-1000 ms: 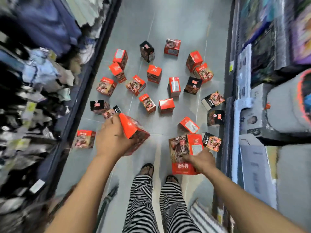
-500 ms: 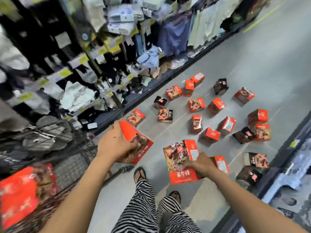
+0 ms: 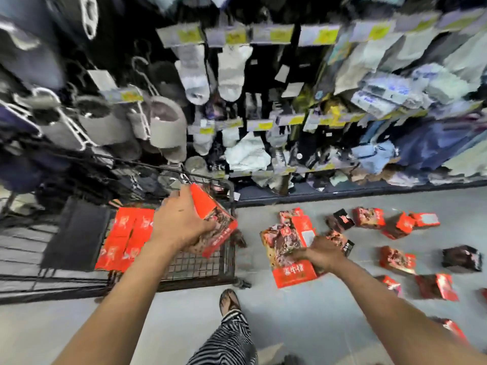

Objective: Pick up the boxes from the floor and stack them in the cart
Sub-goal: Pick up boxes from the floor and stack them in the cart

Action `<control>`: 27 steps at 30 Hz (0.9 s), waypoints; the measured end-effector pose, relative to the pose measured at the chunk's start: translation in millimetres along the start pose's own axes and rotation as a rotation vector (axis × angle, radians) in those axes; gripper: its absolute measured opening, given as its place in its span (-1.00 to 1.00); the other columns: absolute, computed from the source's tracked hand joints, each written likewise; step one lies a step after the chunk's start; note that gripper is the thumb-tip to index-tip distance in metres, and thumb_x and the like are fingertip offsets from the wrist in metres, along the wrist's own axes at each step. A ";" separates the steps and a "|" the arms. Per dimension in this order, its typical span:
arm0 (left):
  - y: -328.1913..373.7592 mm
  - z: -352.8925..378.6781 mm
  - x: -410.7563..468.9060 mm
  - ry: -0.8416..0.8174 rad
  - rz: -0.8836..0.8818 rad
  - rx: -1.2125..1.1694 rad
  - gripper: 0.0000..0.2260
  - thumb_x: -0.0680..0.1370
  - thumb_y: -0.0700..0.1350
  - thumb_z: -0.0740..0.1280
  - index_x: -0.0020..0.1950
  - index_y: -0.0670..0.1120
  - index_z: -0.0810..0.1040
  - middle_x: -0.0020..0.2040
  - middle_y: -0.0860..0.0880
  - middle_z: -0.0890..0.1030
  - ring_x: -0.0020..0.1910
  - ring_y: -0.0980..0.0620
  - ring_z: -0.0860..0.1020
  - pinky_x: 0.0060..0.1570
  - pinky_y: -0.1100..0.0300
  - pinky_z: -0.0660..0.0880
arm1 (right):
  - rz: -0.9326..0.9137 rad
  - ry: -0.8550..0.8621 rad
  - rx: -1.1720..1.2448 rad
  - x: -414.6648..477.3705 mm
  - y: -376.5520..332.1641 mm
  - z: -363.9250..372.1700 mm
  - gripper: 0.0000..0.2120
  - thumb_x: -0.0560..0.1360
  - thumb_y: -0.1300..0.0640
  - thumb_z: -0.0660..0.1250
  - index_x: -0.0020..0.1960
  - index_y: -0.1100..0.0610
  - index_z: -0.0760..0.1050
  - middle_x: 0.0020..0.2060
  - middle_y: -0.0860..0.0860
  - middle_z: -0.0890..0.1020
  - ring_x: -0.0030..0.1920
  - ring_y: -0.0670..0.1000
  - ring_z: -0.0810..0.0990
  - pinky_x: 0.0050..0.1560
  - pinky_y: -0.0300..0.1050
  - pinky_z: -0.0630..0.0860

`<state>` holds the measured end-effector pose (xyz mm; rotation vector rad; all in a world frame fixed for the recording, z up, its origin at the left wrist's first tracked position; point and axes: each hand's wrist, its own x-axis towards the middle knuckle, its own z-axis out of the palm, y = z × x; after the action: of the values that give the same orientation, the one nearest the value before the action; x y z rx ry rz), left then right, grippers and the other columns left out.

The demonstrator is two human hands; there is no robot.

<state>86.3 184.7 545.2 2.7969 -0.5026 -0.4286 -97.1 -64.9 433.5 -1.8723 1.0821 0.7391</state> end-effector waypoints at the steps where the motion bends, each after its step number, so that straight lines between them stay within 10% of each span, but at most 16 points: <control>1: -12.5 -5.1 5.7 0.009 -0.030 0.002 -0.18 0.22 0.23 0.54 0.32 -0.10 0.30 0.21 -0.16 0.49 0.21 -0.20 0.47 0.14 -0.01 0.42 | -0.010 -0.007 -0.006 2.6 -20.1 -1.3 -0.08 -0.15 -0.37 0.55 0.10 0.06 0.50 -0.10 -0.03 0.69 -0.12 0.00 0.67 -0.05 -0.13 0.58; 8: -91.4 -15.7 25.9 0.043 -0.248 -0.022 -0.19 0.24 0.20 0.54 0.32 -0.11 0.28 0.19 -0.16 0.49 0.19 -0.20 0.48 0.12 -0.01 0.44 | -0.174 -0.054 -0.139 25.1 -137.5 7.7 -0.30 -0.12 -0.23 0.59 -0.07 0.09 0.61 -0.18 -0.05 0.71 -0.14 -0.02 0.68 -0.04 -0.13 0.60; 27: -132.4 84.1 49.6 0.044 -0.896 -0.123 -0.04 0.21 0.36 0.48 0.37 -0.19 0.23 0.19 -0.20 0.48 0.12 -0.24 0.50 0.04 -0.04 0.47 | -0.383 -0.475 -0.625 151.7 -278.5 64.0 -0.05 -0.30 -0.38 0.56 0.03 -0.02 0.56 -0.17 -0.12 0.72 -0.17 -0.07 0.70 0.02 -0.08 0.62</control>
<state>142.0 268.5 415.1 2.7448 0.8001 -0.5284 213.8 9.7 383.6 -2.1544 0.1789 1.3021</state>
